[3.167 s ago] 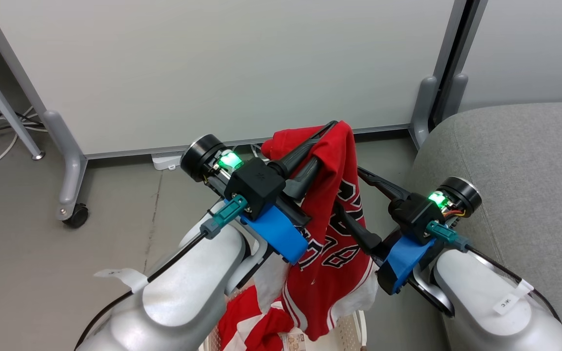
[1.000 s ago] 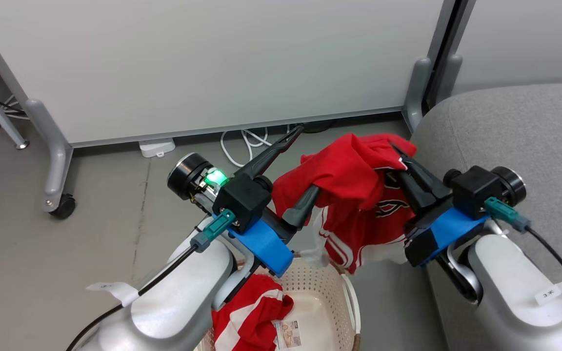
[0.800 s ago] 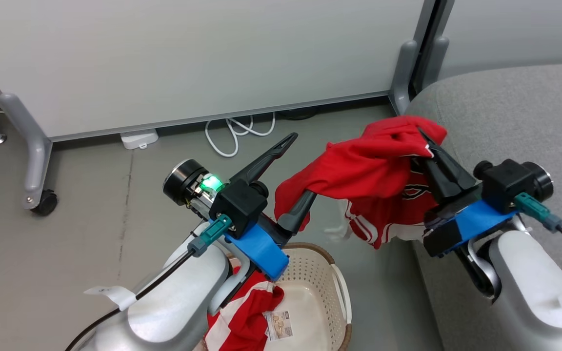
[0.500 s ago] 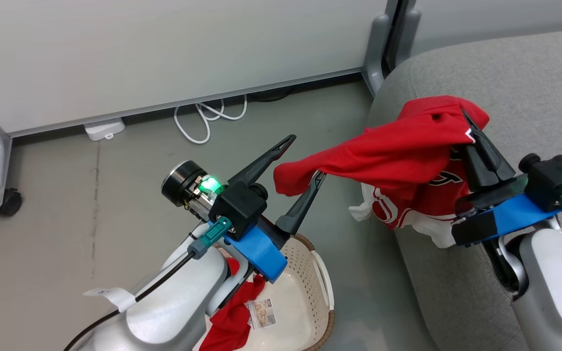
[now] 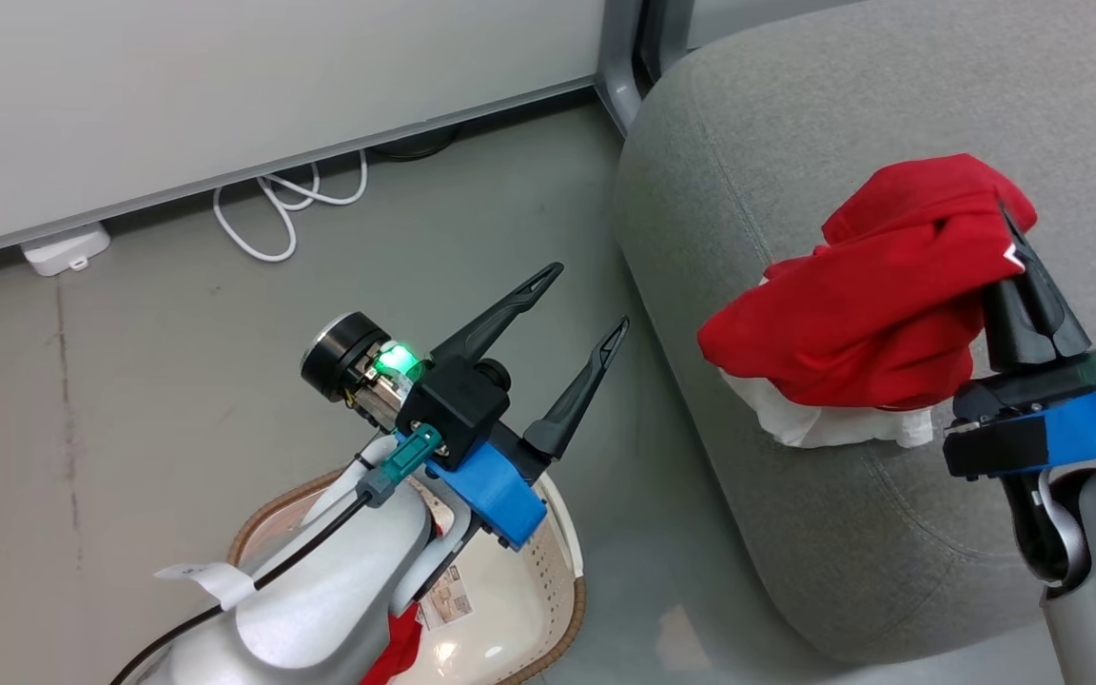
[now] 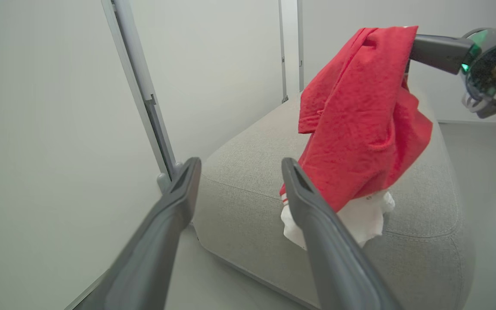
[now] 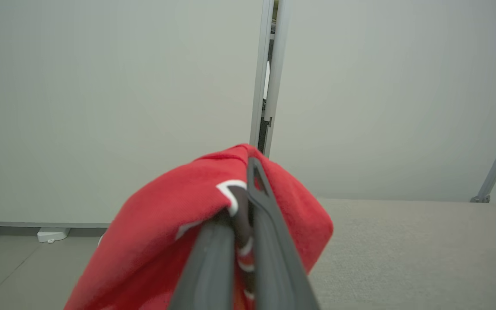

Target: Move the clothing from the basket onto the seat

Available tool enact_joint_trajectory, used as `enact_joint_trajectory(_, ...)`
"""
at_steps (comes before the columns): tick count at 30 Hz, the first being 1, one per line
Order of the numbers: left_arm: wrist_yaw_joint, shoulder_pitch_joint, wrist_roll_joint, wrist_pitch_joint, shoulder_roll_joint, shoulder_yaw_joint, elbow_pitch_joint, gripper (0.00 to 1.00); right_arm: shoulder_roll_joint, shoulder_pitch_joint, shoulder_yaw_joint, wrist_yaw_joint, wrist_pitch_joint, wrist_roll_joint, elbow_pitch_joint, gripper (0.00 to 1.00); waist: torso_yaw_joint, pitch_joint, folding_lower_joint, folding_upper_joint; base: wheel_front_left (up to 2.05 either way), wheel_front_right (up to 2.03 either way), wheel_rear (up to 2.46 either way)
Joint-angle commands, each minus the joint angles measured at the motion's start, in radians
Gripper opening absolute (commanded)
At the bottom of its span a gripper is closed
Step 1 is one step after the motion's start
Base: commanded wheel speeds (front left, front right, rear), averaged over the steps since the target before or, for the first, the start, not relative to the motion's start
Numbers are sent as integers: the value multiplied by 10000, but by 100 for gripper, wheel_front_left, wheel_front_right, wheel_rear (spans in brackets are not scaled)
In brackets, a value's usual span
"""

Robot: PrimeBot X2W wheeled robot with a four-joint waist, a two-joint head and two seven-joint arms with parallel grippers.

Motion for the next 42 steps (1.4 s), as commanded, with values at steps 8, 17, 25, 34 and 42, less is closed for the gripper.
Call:
enact_joint_trajectory(8,-18,-144,104,-100,-65,-80,96,100,147,776,-739,5,-38,-103,-450,0,-756,234,0,0,0,0,0)
enact_joint_trajectory(17,-37,-224,158,-124,-196,-183,224,100,216,956,-1047,5,-38,7,-665,0,-1012,388,0,0,0,0,0)
enact_joint_trajectory(25,7,-549,279,-119,0,-74,195,100,9,-573,-1162,3,-38,-132,-1246,0,-1019,1007,0,0,0,0,0)
enact_joint_trajectory(34,67,-1278,503,158,274,-16,-84,100,-1029,-3611,-2388,5,-38,31,-1272,0,-712,2474,0,0,0,0,0)
enact_joint_trajectory(42,89,-1979,790,340,414,-9,-435,100,-2654,-5562,-3243,3,-35,69,-473,0,-276,3875,0,0,0,0,0)
